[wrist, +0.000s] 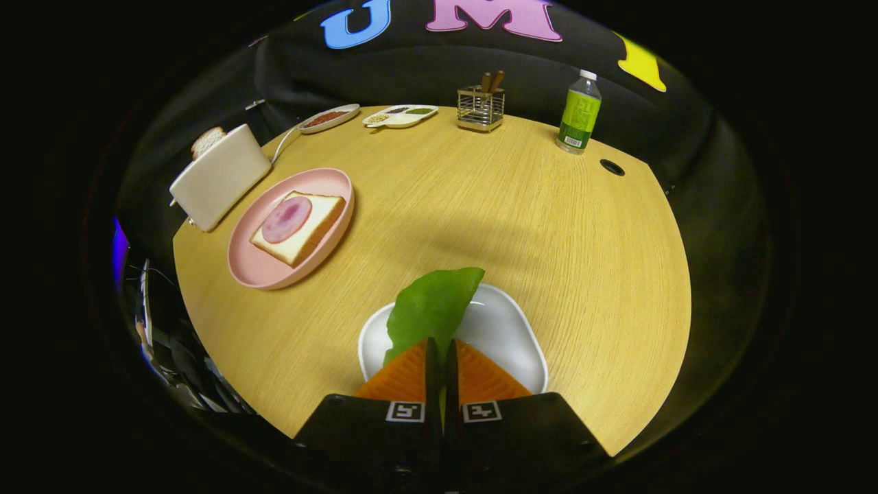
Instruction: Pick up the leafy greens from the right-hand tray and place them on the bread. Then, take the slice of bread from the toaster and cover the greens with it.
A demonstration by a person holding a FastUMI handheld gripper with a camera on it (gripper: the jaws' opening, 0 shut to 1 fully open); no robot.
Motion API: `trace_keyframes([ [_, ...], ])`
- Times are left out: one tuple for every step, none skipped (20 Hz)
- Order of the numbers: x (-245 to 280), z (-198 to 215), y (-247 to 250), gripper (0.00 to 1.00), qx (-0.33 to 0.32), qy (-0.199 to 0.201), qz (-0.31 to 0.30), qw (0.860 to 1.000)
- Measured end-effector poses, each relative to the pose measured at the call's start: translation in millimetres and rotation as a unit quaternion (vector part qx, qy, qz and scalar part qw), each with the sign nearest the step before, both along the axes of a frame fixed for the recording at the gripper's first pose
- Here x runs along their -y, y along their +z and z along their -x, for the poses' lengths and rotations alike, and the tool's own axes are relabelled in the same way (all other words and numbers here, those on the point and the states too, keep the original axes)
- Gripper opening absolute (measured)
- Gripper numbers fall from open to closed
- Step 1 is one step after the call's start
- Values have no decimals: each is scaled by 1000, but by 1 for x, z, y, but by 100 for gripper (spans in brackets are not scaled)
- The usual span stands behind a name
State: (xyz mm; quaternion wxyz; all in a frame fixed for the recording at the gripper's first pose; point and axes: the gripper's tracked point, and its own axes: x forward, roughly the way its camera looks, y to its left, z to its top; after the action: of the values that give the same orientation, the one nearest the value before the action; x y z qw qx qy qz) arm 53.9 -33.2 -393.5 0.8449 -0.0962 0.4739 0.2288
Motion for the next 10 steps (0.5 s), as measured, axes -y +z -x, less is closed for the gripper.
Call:
trace_keyframes([
  [-6, -3, 12, 5, 5, -1, -4, 1000],
  [-12, -5, 23, 6, 9, -3, -10, 1000],
  [-19, -7, 35, 6, 13, -5, -16, 1000],
  [-28, -9, 47, 5, 16, -6, -25, 1000],
  [-38, -11, 59, 5, 20, -6, -33, 999],
  [-47, -13, 70, 5, 25, -5, -38, 999],
  [-57, -15, 80, 5, 29, -1, -43, 999],
  [-68, -17, 89, 6, 34, 4, -47, 998],
  [-80, -18, 96, 6, 37, 11, -50, 998],
  [-93, -19, 101, 5, 37, 17, -53, 998],
])
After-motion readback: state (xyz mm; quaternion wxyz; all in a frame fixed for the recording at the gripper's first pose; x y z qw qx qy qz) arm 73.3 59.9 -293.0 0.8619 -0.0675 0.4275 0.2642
